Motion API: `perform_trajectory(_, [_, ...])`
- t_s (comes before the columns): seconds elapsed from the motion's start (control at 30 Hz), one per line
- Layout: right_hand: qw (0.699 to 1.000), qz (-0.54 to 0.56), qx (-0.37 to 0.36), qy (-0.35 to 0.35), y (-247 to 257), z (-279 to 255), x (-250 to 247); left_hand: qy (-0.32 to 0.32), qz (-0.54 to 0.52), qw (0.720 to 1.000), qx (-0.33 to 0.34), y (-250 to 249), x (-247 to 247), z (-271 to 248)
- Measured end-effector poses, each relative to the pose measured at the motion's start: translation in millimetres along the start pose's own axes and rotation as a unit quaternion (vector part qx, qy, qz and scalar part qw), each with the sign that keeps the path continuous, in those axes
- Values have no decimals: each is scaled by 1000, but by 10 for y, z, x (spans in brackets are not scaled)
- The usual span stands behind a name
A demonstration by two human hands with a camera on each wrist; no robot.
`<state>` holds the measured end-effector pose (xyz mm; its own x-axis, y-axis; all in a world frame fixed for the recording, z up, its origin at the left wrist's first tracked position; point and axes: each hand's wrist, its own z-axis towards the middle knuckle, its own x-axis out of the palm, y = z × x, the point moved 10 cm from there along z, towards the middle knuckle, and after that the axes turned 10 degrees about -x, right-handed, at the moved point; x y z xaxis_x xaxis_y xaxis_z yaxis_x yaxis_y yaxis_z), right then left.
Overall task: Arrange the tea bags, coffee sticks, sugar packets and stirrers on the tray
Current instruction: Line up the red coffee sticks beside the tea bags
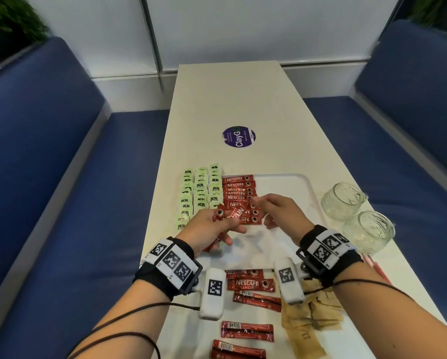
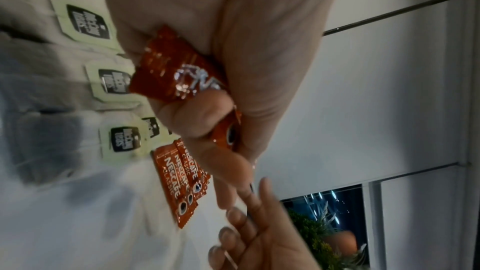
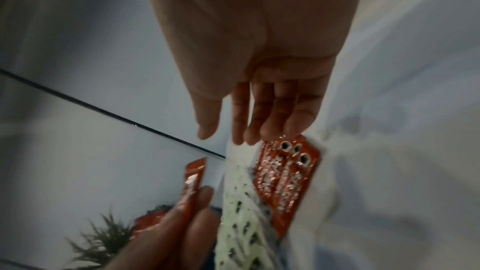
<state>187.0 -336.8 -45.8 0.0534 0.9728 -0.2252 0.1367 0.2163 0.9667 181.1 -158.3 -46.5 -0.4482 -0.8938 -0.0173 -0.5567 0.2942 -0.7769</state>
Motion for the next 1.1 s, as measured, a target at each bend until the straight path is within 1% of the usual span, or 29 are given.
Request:
perform_trajectory(0.03, [1000,15,-15,22,87,-35,61,5,9,1000,1,-12,49,-2])
perform_trajectory(0.1, [998,8,-38,52,181,-73,146,5,30,1000,9,-46,112,-19])
perform_trajectory(0.17, [998,1,-47,52,186,-81,143,-8,45,999,14,-56,115,-13])
perform_trajectory(0.23, [998,6,-42,49,169,-93,108,-38,76,996,20,-53,68,0])
perform_trajectory(0.3, [997,-4,-49,63,218,-118,112,-73,143,985,58,-119,16,-6])
perform_trajectory(0.37, [993,-37,-66,86,297,-129,160,-97,221,965,99,-200,14,-24])
perform_trajectory(0.4, [992,-46,-75,93,340,-129,188,-106,239,959,110,-237,25,-41])
perform_trajectory(0.43, [992,-42,-80,92,380,-132,203,-109,234,959,114,-265,46,-64])
perform_trajectory(0.47, [993,-26,-85,83,407,-124,203,-105,208,966,113,-276,60,-66])
perform_trajectory(0.53, [994,-11,-96,52,434,-115,153,-96,115,983,103,-276,60,-86])
perform_trajectory(0.6, [995,-26,-89,40,411,-140,99,-104,30,992,70,-209,31,-99])
perform_trajectory(0.67, [996,-27,-56,63,324,-186,118,-125,-23,991,50,-147,-23,-89])
perform_trajectory(0.73, [996,0,-26,83,235,-225,154,-149,-67,986,40,-103,-76,-69])
perform_trajectory(0.77, [996,21,-19,83,214,-238,159,-152,-89,984,32,-77,-77,-57])
perform_trajectory(0.83, [996,45,-13,74,187,-239,154,-133,-136,982,9,-10,-43,-13])
perform_trajectory(0.9, [997,47,-11,68,180,-231,148,-107,-166,980,-11,27,4,15])
perform_trajectory(0.97, [997,52,-10,63,182,-218,141,-92,-182,979,-17,32,19,21])
perform_trajectory(1.03, [996,57,-5,65,171,-198,124,-96,-189,977,-5,-16,-33,4])
perform_trajectory(1.1, [996,56,0,72,129,-186,91,-110,-171,979,1,-44,-130,-27])
